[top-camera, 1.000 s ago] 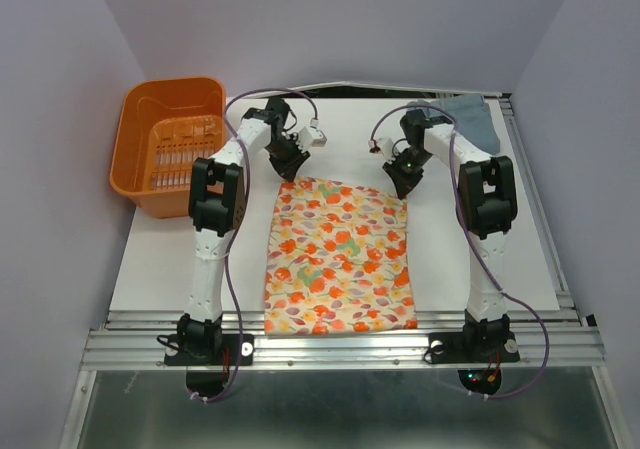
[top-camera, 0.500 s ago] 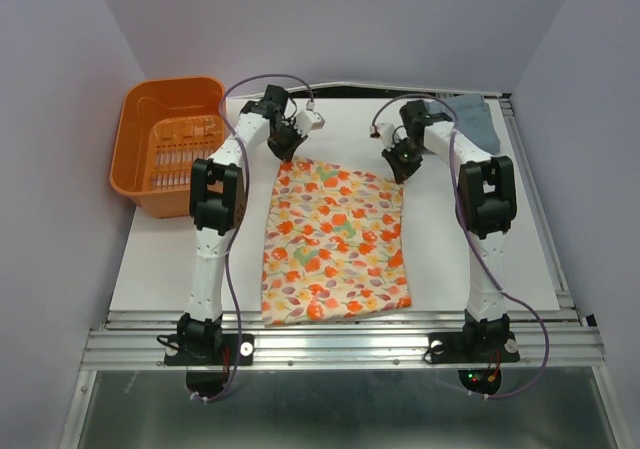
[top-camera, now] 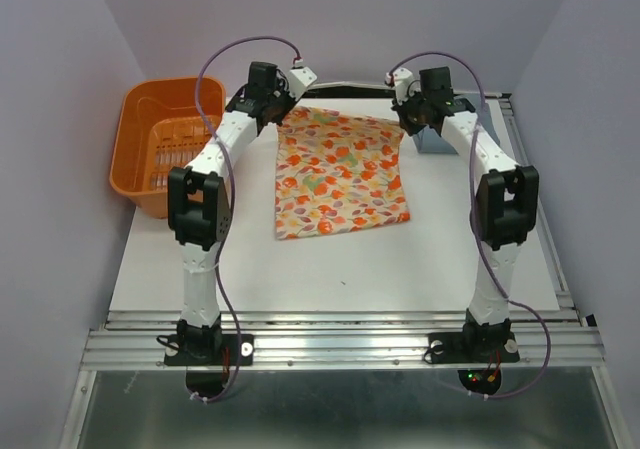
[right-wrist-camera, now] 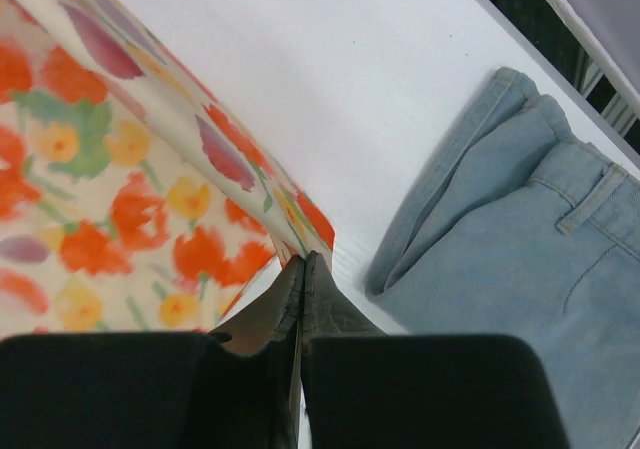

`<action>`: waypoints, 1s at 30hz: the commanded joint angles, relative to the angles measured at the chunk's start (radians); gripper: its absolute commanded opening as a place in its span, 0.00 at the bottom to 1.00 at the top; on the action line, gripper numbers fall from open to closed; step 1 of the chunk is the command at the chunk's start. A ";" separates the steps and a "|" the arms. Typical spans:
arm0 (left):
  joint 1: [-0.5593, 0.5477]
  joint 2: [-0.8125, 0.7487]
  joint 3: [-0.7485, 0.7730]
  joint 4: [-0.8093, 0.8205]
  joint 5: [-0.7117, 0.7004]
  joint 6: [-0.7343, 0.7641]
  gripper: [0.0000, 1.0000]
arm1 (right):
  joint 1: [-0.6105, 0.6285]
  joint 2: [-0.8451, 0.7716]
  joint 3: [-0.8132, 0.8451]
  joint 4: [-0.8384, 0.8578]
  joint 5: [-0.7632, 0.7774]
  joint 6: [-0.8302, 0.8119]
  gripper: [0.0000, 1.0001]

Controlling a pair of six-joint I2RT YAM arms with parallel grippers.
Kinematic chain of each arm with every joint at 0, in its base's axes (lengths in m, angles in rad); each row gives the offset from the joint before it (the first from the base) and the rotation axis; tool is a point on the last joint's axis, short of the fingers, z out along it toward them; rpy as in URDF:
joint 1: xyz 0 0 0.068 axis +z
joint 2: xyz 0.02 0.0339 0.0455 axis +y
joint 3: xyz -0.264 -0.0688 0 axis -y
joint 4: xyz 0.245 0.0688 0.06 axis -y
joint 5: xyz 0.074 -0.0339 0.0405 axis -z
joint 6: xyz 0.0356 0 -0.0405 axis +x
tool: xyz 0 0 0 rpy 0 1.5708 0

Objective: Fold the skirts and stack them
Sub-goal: Fold the skirt

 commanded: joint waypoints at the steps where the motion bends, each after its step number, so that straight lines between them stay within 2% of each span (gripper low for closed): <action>1: 0.024 -0.269 -0.217 0.145 -0.009 0.052 0.00 | -0.020 -0.180 -0.145 0.079 -0.041 -0.015 0.01; 2: 0.024 -0.300 -0.265 0.152 0.003 0.064 0.00 | -0.020 -0.238 -0.242 0.093 -0.070 -0.026 0.01; 7: 0.016 -0.490 -0.541 0.138 0.072 0.117 0.00 | 0.009 -0.396 -0.506 0.161 -0.091 -0.087 0.01; 8: 0.013 -0.518 -0.582 0.138 0.080 0.127 0.00 | 0.019 -0.443 -0.587 0.179 -0.088 -0.107 0.01; 9: 0.008 -0.542 -0.624 0.140 0.082 0.132 0.00 | 0.020 -0.444 -0.588 0.197 -0.083 -0.116 0.01; 12: -0.010 -0.654 -0.800 0.169 0.083 0.123 0.00 | 0.056 -0.551 -0.809 0.277 -0.049 -0.147 0.01; 16: -0.079 -0.736 -1.117 0.295 0.014 0.100 0.00 | 0.104 -0.611 -0.995 0.378 -0.006 -0.162 0.01; 20: -0.178 -0.765 -1.305 0.410 -0.064 0.083 0.00 | 0.142 -0.628 -1.097 0.472 0.040 -0.167 0.01; 24: -0.232 -0.768 -1.380 0.450 -0.104 0.060 0.00 | 0.153 -0.635 -1.140 0.494 0.055 -0.155 0.01; 30: -0.234 -0.716 -1.330 0.384 -0.149 0.048 0.01 | 0.153 -0.628 -1.126 0.471 0.072 -0.141 0.01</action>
